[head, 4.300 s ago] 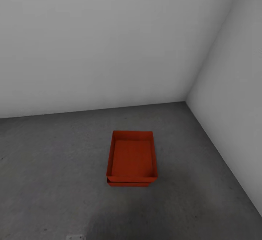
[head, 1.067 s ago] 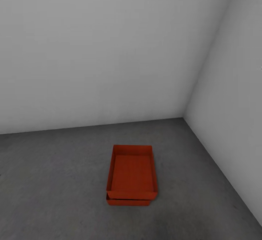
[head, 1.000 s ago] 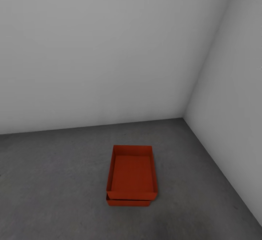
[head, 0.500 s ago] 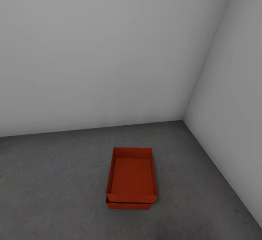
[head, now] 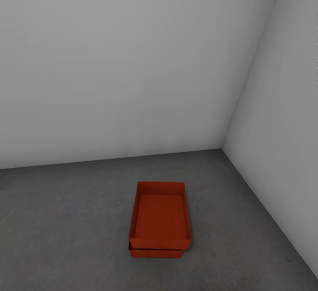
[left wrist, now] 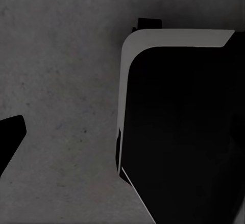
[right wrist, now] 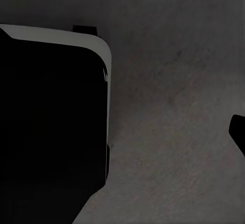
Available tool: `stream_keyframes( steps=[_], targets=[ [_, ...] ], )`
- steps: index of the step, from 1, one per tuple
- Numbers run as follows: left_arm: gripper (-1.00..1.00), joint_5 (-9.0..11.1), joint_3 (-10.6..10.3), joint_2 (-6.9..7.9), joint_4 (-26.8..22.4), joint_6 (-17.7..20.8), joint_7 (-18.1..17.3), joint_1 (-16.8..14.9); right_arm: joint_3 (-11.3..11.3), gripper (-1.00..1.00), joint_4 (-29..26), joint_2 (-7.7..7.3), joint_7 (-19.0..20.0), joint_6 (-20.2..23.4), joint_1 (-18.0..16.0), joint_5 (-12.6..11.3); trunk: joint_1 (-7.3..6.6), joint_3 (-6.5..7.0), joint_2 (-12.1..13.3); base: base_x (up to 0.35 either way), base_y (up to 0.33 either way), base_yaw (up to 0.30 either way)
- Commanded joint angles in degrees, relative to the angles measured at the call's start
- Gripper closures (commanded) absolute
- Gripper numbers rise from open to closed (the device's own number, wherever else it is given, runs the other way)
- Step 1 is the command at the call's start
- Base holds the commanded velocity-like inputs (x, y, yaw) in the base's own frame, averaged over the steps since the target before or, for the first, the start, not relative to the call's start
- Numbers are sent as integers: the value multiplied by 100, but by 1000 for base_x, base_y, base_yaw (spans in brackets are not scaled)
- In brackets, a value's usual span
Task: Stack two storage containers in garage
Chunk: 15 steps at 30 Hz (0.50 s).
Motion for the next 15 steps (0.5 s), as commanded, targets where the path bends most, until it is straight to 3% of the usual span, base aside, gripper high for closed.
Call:
stream_keyframes(
  steps=[1, 15],
  targets=[
    [-100, 59, -26, 0, 1, -7, 7, -2, 48, -100, 19, 5, -4, -28, -6, -52, 0, 4, -4, 0, 0, 0],
    [-100, 58, -26, 0, 1, -7, 7, -2, 55, -100, 15, 6, 5, -24, -6, -51, 0, 131, -4, 0, 0, 0]
  ],
)
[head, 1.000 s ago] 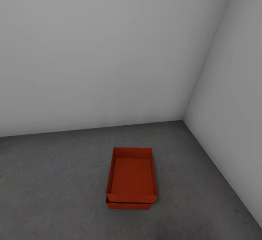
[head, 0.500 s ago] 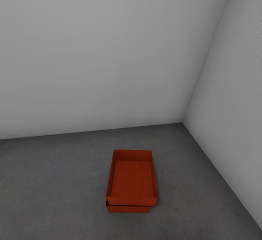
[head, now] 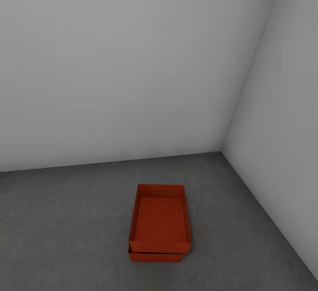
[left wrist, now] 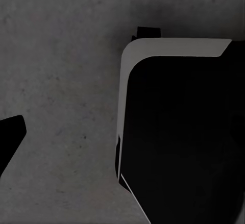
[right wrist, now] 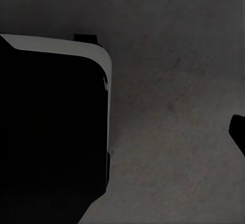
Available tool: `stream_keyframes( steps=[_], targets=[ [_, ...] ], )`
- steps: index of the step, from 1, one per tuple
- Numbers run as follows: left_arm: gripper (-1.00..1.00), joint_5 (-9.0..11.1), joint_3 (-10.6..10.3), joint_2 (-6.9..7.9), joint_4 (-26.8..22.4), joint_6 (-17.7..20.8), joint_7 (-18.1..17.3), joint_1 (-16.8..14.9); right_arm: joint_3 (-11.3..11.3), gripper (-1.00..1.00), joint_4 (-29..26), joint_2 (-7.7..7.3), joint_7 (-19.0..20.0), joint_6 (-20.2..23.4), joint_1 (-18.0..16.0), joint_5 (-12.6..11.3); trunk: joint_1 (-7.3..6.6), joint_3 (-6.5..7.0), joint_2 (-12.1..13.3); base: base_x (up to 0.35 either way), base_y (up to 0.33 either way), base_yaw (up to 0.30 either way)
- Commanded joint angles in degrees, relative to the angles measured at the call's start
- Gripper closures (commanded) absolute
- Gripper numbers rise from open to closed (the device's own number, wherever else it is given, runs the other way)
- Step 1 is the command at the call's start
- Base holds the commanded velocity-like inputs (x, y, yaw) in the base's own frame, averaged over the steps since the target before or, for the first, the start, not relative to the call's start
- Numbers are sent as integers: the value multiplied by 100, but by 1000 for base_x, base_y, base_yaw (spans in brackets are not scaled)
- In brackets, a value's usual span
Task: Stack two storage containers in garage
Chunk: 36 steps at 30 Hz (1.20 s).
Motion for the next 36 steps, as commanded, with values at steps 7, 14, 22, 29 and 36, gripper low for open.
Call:
stream_keyframes(
  steps=[7, 14, 22, 29, 36],
  targets=[
    [-100, 63, -26, 0, 1, -7, 7, -3, 44, -100, 19, 7, -4, -30, -6, -53, 0, 58, -4, 0, 0, 0],
    [-100, 63, -26, 0, 1, -7, 7, -3, 46, -100, 23, 12, -4, -30, -6, -53, 0, 121, -4, 0, 0, 0],
    [-100, 63, -26, 0, 1, -7, 7, -3, 47, -100, 24, 13, -4, -30, -6, -53, 0, 194, -4, 0, 0, 0],
    [-100, 61, -26, 0, 1, -7, 7, -3, 49, -100, 18, 13, -4, -30, 49, -45, 0, 257, -4, 0, 0, 0],
    [-100, 62, -26, 0, 1, -7, 7, -3, 49, -100, 23, 13, -4, -30, 56, -46, 0, 320, -4, 0, 0, 0]
  ],
)
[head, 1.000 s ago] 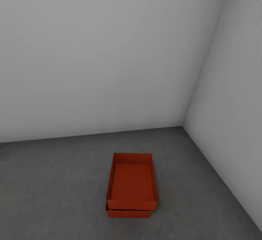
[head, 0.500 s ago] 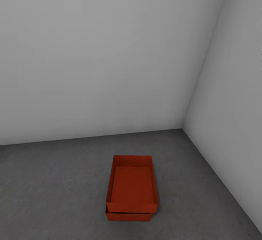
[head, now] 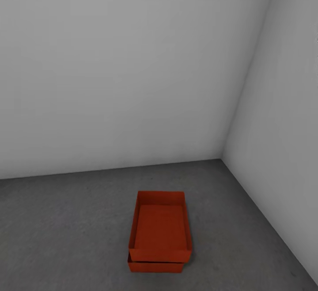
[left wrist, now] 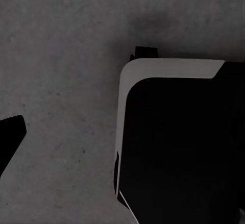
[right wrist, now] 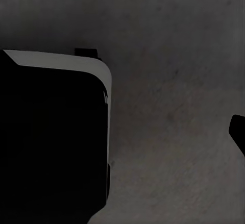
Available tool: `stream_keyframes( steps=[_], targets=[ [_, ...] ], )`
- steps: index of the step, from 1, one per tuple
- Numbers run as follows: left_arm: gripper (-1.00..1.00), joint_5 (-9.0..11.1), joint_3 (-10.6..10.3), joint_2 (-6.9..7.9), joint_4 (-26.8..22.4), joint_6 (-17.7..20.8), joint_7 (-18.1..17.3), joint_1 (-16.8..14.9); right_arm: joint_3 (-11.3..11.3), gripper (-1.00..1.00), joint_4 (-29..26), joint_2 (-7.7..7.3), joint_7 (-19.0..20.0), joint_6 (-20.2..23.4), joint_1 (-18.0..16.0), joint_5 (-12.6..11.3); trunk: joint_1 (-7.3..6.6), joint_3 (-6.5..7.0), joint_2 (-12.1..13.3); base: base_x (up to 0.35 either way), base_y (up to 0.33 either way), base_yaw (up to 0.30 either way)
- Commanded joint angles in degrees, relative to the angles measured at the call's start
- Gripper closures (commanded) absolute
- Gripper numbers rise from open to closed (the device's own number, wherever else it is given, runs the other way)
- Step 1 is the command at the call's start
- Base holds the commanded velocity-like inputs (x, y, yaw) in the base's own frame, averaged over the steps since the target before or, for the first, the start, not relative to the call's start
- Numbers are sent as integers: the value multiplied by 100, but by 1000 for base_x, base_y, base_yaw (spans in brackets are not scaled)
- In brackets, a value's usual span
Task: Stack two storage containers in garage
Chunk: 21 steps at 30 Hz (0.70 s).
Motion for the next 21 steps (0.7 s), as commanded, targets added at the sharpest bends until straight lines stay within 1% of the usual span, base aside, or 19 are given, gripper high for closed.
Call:
stream_keyframes(
  steps=[1, 21],
  targets=[
    [-100, 59, -26, 0, 1, -7, 7, -3, 48, -100, 18, 5, -3, -31, -6, -52, 0, 3, -4, 0, 0, 0],
    [-100, 59, -26, 0, 1, -7, 7, -3, 47, -100, 18, 5, -3, -27, -2, -60, 0, 184, -4, 0, 0, 0]
  ],
)
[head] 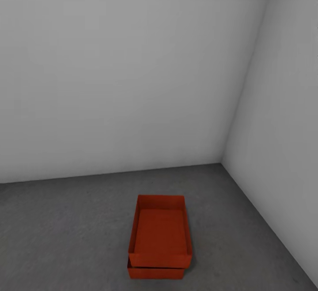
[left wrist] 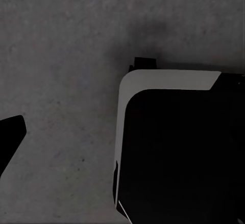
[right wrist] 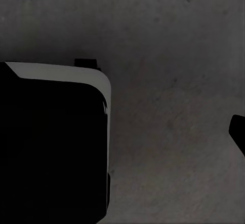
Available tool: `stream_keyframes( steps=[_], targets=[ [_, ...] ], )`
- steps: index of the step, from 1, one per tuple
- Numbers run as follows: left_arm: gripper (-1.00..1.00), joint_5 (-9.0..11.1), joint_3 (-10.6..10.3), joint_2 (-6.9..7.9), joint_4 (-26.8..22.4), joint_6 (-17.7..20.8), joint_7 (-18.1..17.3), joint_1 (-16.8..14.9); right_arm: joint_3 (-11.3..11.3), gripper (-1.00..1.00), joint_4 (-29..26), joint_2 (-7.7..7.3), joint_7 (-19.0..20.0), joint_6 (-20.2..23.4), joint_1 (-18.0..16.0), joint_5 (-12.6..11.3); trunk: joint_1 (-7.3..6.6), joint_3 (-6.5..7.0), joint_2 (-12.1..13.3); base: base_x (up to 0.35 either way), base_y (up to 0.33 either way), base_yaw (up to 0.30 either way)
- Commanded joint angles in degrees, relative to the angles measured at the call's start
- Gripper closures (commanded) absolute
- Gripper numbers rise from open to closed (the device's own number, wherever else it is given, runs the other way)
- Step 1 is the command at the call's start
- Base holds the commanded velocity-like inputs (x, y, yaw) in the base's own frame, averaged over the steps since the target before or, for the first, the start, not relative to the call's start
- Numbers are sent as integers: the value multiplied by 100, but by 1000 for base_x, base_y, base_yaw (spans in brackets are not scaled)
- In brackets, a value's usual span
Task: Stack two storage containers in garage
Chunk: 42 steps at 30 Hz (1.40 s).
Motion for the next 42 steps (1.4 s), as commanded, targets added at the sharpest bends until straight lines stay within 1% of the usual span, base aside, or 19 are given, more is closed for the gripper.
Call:
stream_keyframes(
  steps=[1, 8, 24, 29, 42],
  targets=[
    [-100, 59, -26, 0, 2, -7, 7, -3, 48, -100, 18, 5, -3, -30, -5, -52, 0, 3, -4, 0, 0, 0],
    [-100, 61, -26, 0, 2, -7, 7, -3, 48, -100, 18, 5, -3, -32, -7, -52, 0, 29, -4, 0, 0, 0],
    [-100, 57, -26, 0, 2, -7, 7, -3, 50, -100, 12, -2, -11, -24, -9, -53, 0, 31, -4, 0, 0, 0],
    [-100, 58, -26, 0, 2, -7, 7, -3, 55, -100, 9, 18, -12, -14, -8, -52, 0, 31, -4, 0, 0, 0],
    [-100, 58, -26, 0, 2, -7, 7, -3, 49, -100, 17, 0, -20, 42, -10, -70, 0, 31, -4, 0, 0, 0]
  ],
)
